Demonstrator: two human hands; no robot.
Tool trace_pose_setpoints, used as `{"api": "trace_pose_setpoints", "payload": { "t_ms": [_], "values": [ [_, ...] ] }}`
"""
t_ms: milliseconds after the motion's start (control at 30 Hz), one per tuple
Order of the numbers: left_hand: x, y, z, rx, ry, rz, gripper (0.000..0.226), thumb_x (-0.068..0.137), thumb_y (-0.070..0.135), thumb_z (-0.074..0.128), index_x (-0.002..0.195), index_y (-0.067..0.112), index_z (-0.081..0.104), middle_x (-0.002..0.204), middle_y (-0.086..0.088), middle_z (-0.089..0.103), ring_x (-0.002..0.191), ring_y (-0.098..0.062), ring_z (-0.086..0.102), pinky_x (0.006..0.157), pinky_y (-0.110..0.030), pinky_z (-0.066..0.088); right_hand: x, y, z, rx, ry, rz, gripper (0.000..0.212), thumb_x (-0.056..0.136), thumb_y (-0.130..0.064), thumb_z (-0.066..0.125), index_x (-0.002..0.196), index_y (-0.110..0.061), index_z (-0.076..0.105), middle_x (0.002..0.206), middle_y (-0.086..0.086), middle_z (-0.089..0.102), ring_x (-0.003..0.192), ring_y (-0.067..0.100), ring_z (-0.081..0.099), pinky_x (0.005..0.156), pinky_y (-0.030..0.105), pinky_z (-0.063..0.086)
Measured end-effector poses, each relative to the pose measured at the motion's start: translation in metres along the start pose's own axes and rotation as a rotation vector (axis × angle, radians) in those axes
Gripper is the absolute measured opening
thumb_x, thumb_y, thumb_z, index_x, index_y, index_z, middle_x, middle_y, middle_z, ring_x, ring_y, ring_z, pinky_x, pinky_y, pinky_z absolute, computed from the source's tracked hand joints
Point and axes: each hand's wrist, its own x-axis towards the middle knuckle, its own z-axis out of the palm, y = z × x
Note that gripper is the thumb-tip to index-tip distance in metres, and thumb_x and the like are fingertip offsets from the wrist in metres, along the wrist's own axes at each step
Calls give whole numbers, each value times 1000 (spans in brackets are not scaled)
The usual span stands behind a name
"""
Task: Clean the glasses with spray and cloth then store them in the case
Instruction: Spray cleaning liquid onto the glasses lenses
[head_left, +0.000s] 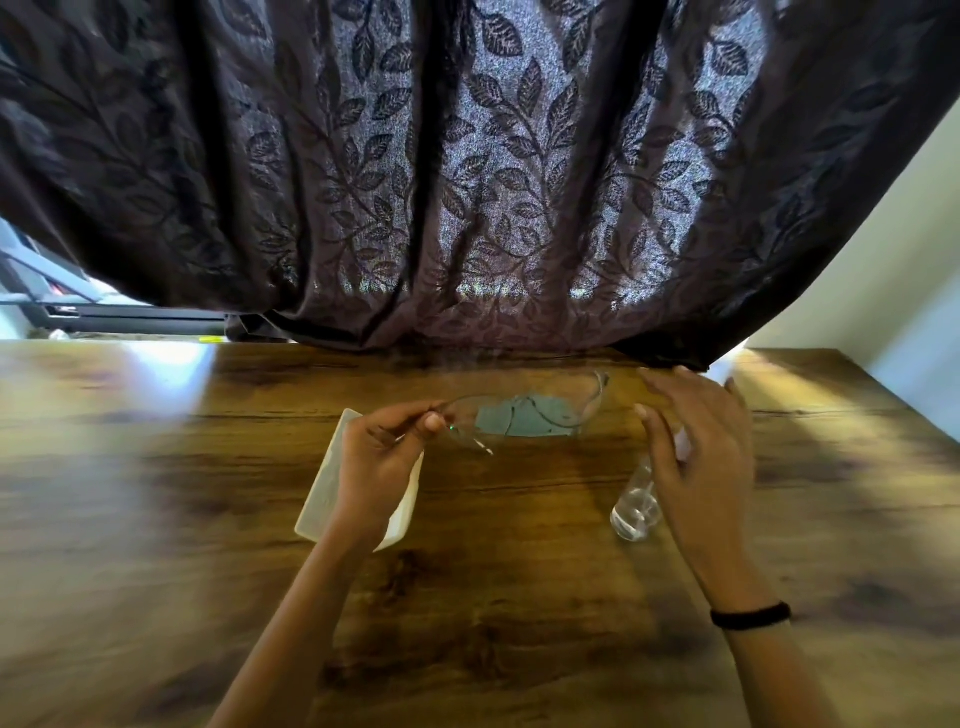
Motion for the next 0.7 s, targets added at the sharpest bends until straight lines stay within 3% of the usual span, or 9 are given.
{"api": "trace_pose_setpoints", "payload": {
  "t_ms": [67,133,200,300,467,567,633,700],
  "values": [
    [0,0,-2,-127,8,-48,34,72,29,68,96,5,70,81,11,74,84,-9,67,78,-22,54,8,-3,2,-45,-58,-49,25,83,-12,59,108,-7,64,105,12,68,107,29,58,104,55,32],
    [0,0,-4,-272,-6,-112,42,61,48,77,87,15,74,81,7,74,82,-9,67,77,-22,54,13,-7,2,-40,-90,-77,27,83,-14,60,109,-9,64,106,9,69,107,28,59,106,52,30],
    [0,1,-4,-392,-13,-178,48,50,53,82,82,18,75,80,5,74,81,-8,67,76,-22,55,17,-11,3,4,-115,-69,29,82,-15,62,110,-9,64,105,8,69,106,26,60,108,50,27],
    [1,0,-4,-439,-35,-199,44,48,51,84,79,21,75,79,5,74,80,-7,68,75,-20,55,22,-17,3,101,-113,-15,26,83,-16,63,109,-9,65,104,5,69,102,22,61,111,45,23],
    [0,-2,-1,-496,-74,-209,41,52,48,84,80,20,75,80,3,74,81,-9,68,74,-21,54,32,-22,6,135,-59,1,27,87,-13,61,115,-13,61,115,7,63,110,16,52,108,49,29],
    [-1,-5,-2,-503,-99,-219,36,62,40,80,87,14,73,88,-1,73,88,-15,67,76,-24,54,39,-21,7,127,-59,-22,17,86,-4,59,99,-10,67,106,7,68,103,20,58,109,42,24],
    [-1,-4,-1,-382,-88,-155,20,74,23,70,92,14,72,98,-1,73,97,-19,66,79,-27,54,42,-20,6,104,-69,-23,19,83,2,58,93,-11,69,98,5,70,93,21,62,110,43,23],
    [1,-1,1,-137,-15,-82,24,80,9,60,98,22,70,103,4,71,102,-17,64,83,-26,53,42,-21,5,42,-78,-45,24,80,6,59,92,-12,70,93,3,72,87,24,62,109,44,25]
  ]
}}
